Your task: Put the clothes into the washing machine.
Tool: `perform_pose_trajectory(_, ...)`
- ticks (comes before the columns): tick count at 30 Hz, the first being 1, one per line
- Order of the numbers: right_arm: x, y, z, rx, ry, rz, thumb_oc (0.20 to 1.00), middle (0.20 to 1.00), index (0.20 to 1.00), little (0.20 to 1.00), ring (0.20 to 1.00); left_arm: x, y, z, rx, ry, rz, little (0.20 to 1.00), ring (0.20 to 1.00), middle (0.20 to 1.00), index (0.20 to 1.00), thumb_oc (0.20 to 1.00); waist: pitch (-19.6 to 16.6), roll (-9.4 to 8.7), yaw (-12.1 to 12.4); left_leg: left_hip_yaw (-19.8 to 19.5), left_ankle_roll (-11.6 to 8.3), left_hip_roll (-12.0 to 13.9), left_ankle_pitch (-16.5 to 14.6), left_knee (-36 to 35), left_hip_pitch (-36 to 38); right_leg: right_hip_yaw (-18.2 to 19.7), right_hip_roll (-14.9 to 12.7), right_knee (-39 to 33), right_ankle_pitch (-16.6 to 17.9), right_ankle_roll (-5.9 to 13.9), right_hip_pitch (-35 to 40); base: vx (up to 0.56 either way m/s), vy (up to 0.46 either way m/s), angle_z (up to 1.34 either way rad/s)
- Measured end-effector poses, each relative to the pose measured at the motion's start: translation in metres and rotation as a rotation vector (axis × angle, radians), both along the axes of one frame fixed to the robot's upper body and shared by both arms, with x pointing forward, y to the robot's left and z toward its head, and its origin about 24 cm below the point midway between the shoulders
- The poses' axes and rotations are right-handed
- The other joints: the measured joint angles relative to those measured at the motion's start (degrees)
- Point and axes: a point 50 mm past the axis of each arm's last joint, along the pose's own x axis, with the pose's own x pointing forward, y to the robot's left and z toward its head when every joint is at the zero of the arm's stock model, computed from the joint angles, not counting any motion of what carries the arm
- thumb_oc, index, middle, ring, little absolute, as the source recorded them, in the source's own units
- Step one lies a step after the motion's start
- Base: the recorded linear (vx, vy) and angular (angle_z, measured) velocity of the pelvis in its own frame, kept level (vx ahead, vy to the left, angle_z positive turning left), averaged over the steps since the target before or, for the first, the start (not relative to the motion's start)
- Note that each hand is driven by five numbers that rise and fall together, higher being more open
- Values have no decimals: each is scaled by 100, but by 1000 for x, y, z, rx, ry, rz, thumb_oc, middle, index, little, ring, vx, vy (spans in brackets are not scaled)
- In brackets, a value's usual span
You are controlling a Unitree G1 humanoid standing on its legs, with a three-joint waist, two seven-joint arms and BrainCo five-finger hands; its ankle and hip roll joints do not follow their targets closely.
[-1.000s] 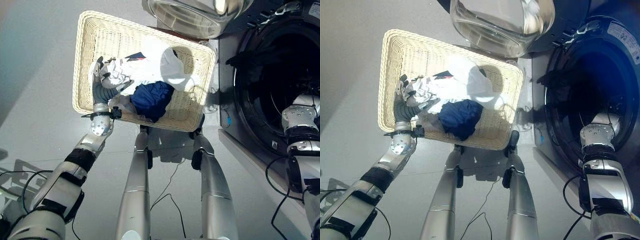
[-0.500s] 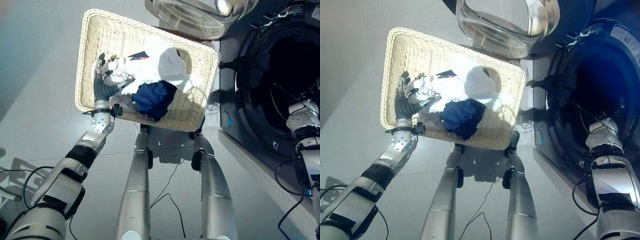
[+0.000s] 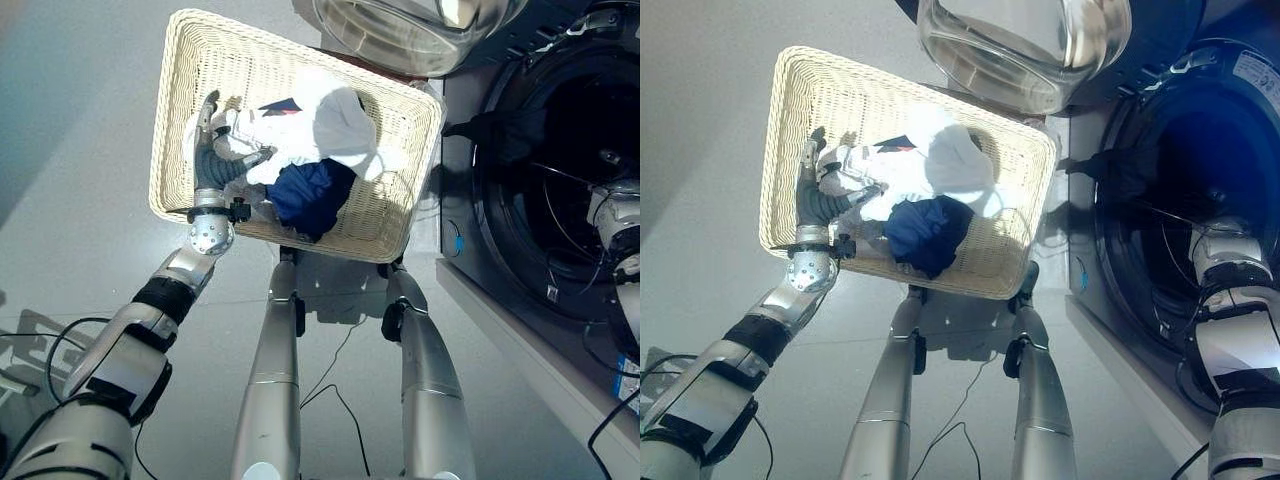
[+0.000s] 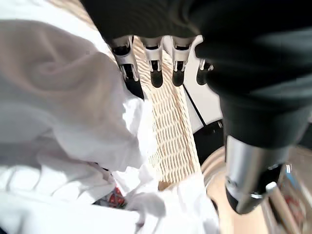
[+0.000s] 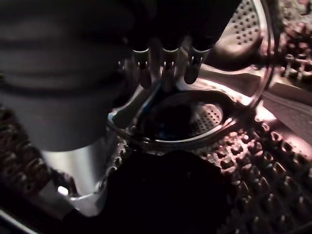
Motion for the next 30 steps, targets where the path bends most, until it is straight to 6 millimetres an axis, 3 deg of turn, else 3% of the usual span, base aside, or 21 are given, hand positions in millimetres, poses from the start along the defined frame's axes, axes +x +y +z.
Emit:
perform_pose_trajectory(7,8,16,3,-126,-36,11,1000,1000,1000,1000,1000,7,5,14,213,-74,193,1000,1000,1000,1000,1000,-3,5,-27,62,3,-4,33,-63,-64,70,-9,22,1,-1,-148,-21,66,-2)
perform_pose_trajectory(9,12,27,-3,-189,-78,48,1000,1000,1000,1000,1000,12,10,20,446,-123,335,1000,1000,1000,1000,1000,-4,7,-73,174,16,-8,43,-66,-88,154,-25,62,-8,10,-251,-14,98,-7)
perform_pose_trajectory(12,18,45,-12,-238,-131,114,1000,1000,1000,1000,1000,16,18,21,601,-109,431,1000,1000,1000,1000,1000,-5,9,-272,229,31,-58,50,-96,-87,223,-78,165,-56,37,-335,-13,81,-1)
perform_pose_trajectory(19,20,70,-33,-263,-189,195,1000,1000,1000,1000,1000,19,14,18,639,-104,453,1000,1000,1000,1000,1000,-5,10,-481,387,45,-53,62,-172,-83,386,-69,204,-56,38,-480,-9,61,-6)
perform_pose_trajectory(24,25,92,-45,-276,-180,267,1000,1000,1000,1000,1000,26,-7,20,661,-92,414,1000,1000,1000,1000,1000,-6,11,-570,495,47,-38,64,-214,-86,473,-52,204,-53,41,-562,-4,39,-6)
perform_pose_trajectory(30,27,106,-44,-273,-218,329,1000,1000,1000,1000,1000,33,-18,28,715,-50,399,1000,1000,1000,1000,1000,-6,11,-683,548,42,-4,60,-265,-85,534,-6,196,-48,35,-617,-1,13,-2)
